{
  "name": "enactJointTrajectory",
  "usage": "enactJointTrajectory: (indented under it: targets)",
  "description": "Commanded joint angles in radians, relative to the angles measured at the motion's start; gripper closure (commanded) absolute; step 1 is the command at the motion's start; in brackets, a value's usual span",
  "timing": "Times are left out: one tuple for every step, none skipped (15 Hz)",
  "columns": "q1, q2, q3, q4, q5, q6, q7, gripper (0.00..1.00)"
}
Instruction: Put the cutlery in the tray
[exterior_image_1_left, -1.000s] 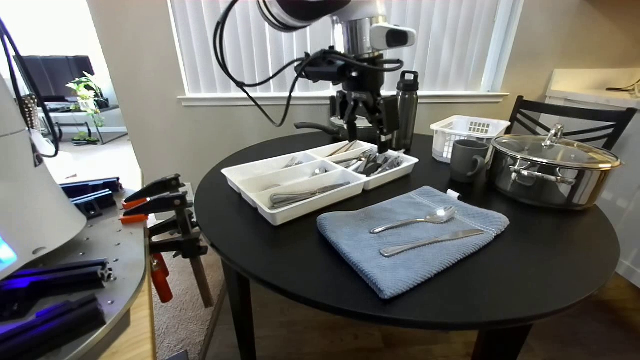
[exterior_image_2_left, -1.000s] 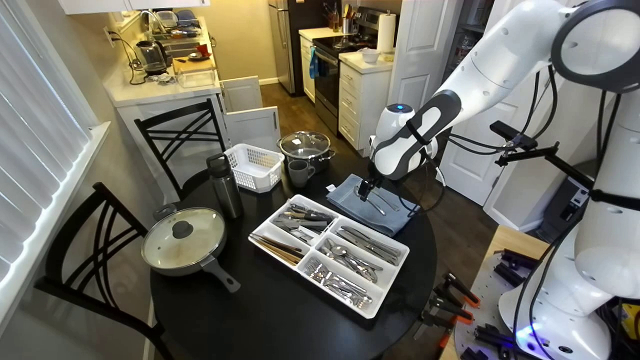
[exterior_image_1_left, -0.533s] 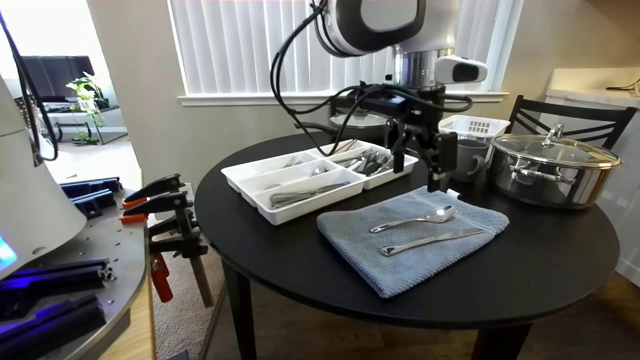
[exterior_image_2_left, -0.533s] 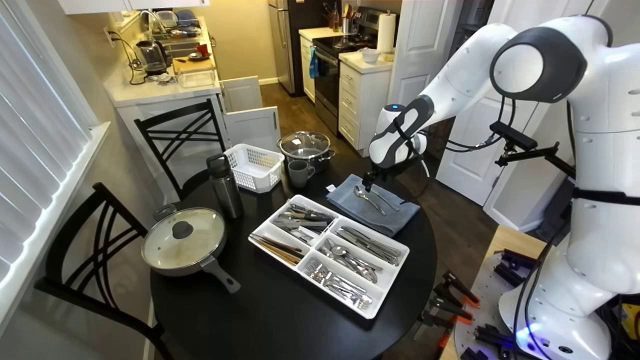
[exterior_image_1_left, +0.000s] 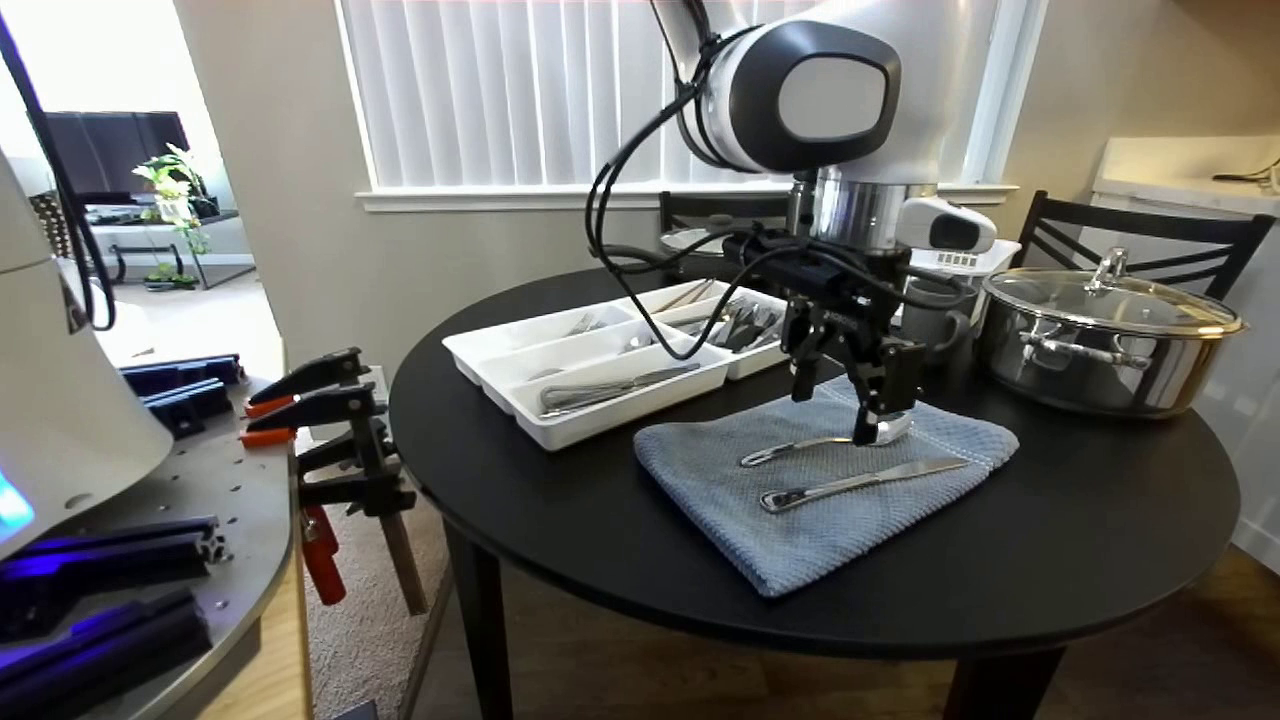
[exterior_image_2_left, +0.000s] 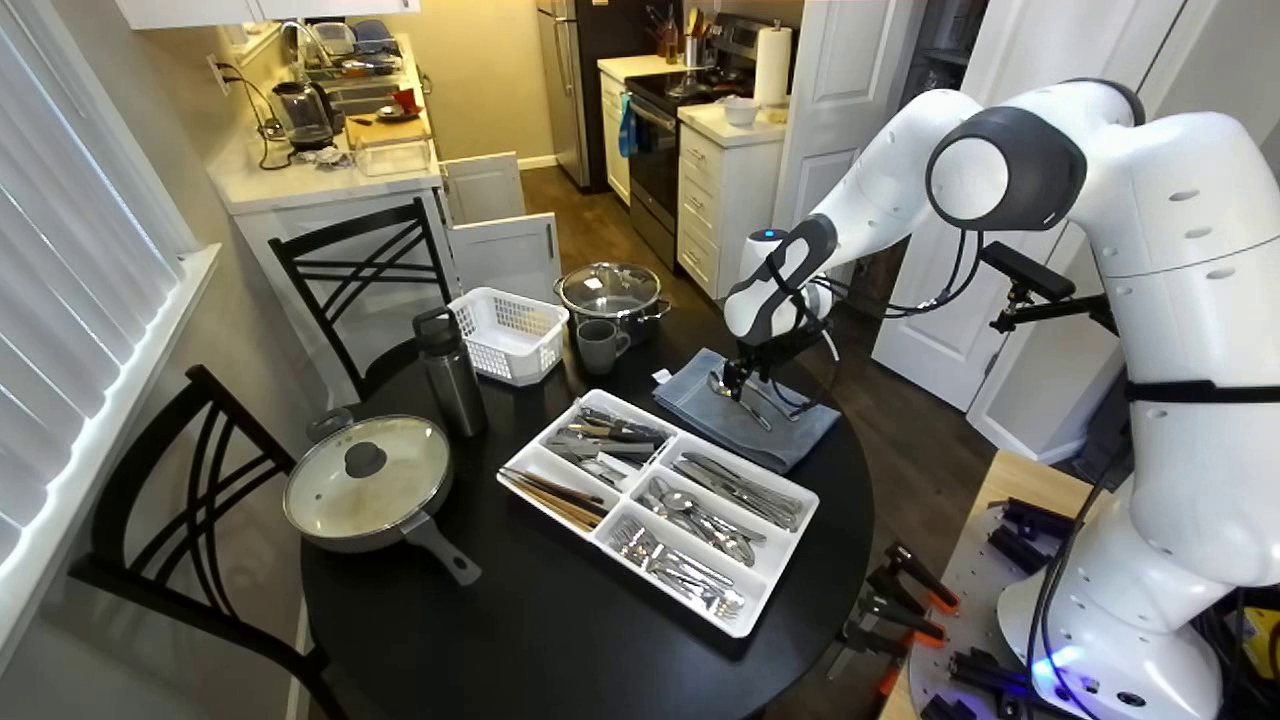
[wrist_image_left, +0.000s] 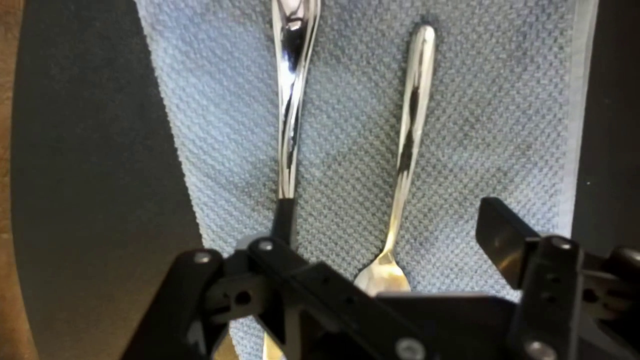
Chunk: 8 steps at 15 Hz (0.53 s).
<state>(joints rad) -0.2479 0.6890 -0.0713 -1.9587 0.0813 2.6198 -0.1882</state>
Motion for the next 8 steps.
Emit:
enactJointTrajectory:
  targets:
    - [-0.019,0.033,0.018,0.035,0.007,-0.038,0.002,0.14]
    - [-0.020,0.039,0.021,0.039,0.009,-0.040,0.000,0.18]
    - [-0.021,0.045,0.022,0.041,0.010,-0.040,0.001,0.31]
    - [-0.021,0.049,0.024,0.044,0.011,-0.041,0.001,0.34]
    - [-0.021,0.053,0.026,0.046,0.012,-0.042,0.001,0.43]
    - [-0.021,0.057,0.028,0.049,0.014,-0.043,0.001,0.49]
    - [-0.021,0.060,0.030,0.051,0.015,-0.044,0.002,0.60]
    - [-0.021,0.063,0.031,0.054,0.015,-0.046,0.002,0.66]
